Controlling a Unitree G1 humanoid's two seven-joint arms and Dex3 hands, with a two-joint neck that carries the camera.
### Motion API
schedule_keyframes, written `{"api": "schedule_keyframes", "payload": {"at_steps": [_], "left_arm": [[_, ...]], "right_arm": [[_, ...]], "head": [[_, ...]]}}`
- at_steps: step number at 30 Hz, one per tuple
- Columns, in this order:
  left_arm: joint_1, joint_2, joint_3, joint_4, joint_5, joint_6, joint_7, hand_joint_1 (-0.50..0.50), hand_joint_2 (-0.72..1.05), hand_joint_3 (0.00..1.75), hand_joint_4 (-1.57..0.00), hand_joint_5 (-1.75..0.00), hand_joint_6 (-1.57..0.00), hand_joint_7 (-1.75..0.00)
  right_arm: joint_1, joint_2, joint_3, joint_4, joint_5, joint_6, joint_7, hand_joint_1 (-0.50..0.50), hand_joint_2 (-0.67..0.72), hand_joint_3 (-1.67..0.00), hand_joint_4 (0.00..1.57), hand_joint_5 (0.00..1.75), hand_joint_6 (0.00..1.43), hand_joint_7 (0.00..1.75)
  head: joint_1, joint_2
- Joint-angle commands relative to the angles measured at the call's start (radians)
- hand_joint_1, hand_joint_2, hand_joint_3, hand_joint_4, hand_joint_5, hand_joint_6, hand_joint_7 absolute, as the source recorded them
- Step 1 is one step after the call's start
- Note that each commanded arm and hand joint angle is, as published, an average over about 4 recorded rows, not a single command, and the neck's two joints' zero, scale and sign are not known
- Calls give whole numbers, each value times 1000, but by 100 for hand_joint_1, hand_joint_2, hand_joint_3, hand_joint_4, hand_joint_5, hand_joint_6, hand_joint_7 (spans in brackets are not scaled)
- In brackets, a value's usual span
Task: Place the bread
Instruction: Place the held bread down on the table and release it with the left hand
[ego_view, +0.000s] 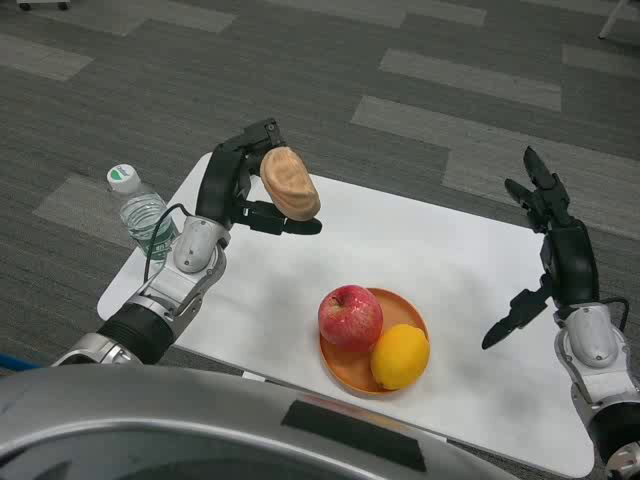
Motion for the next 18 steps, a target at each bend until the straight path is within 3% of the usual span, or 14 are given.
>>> {"api": "schedule_keyframes", "payload": {"at_steps": [1, 3, 18], "left_arm": [[-92, -36, -54, 63, -31, -30, 21, 50, 43, 9, -86, -175, -92, -175], [-92, -36, -55, 63, -31, -30, 21, 50, 43, 9, -86, -175, -92, -175], [-92, -36, -55, 62, -27, -28, 21, 50, 43, 9, -86, -175, -91, -175]], "right_arm": [[-52, -15, 3, 14, 6, -2, -16, 17, 60, 0, 34, 39, 0, 0], [-52, -15, 3, 14, 6, -2, -16, 17, 60, 0, 34, 39, 0, 0], [-52, -15, 5, 14, 6, -2, -16, 17, 60, 0, 34, 39, 0, 0]], "head": [[-20, 76], [-13, 48], [-10, 44]]}}
